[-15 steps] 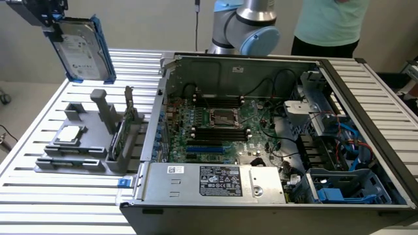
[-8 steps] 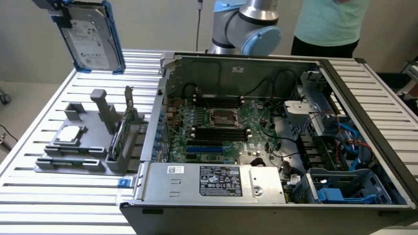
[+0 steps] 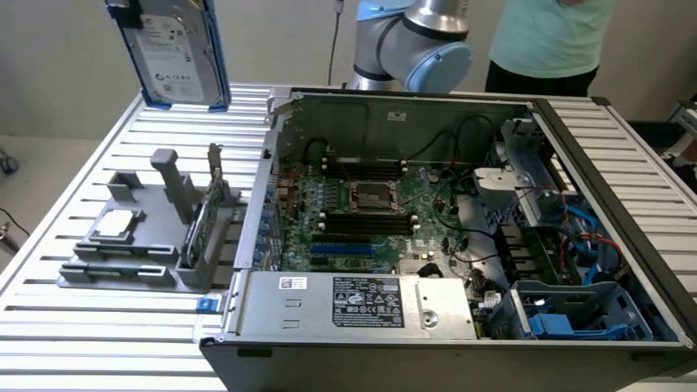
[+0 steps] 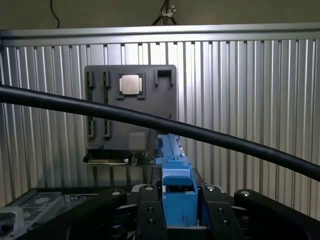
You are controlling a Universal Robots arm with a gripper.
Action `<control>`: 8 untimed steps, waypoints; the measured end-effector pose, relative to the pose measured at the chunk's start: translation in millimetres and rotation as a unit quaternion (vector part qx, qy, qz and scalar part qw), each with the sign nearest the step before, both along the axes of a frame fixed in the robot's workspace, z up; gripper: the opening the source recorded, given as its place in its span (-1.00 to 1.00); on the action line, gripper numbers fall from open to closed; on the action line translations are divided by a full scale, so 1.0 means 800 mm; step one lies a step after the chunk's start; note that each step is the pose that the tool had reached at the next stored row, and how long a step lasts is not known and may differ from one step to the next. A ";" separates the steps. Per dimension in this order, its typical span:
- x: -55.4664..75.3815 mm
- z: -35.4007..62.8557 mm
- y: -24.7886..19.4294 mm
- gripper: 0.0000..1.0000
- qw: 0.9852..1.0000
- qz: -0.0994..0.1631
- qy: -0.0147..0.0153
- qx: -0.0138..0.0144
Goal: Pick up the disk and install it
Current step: 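Pick up the disk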
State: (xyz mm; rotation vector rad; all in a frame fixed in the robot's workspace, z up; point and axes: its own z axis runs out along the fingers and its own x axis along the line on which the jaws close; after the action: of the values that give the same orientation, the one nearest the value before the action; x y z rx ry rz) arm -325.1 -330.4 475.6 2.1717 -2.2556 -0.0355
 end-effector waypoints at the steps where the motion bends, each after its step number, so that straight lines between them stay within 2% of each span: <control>1: 0.006 0.001 -0.0002 -0.35 1.000 0.000 0.000 0.000; 8: 0.045 0.008 -0.0023 -0.35 1.000 0.001 0.001 0.000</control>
State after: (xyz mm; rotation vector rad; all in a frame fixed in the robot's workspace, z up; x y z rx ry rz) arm -288.7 -332.2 482.2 2.1740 -2.2519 -0.0369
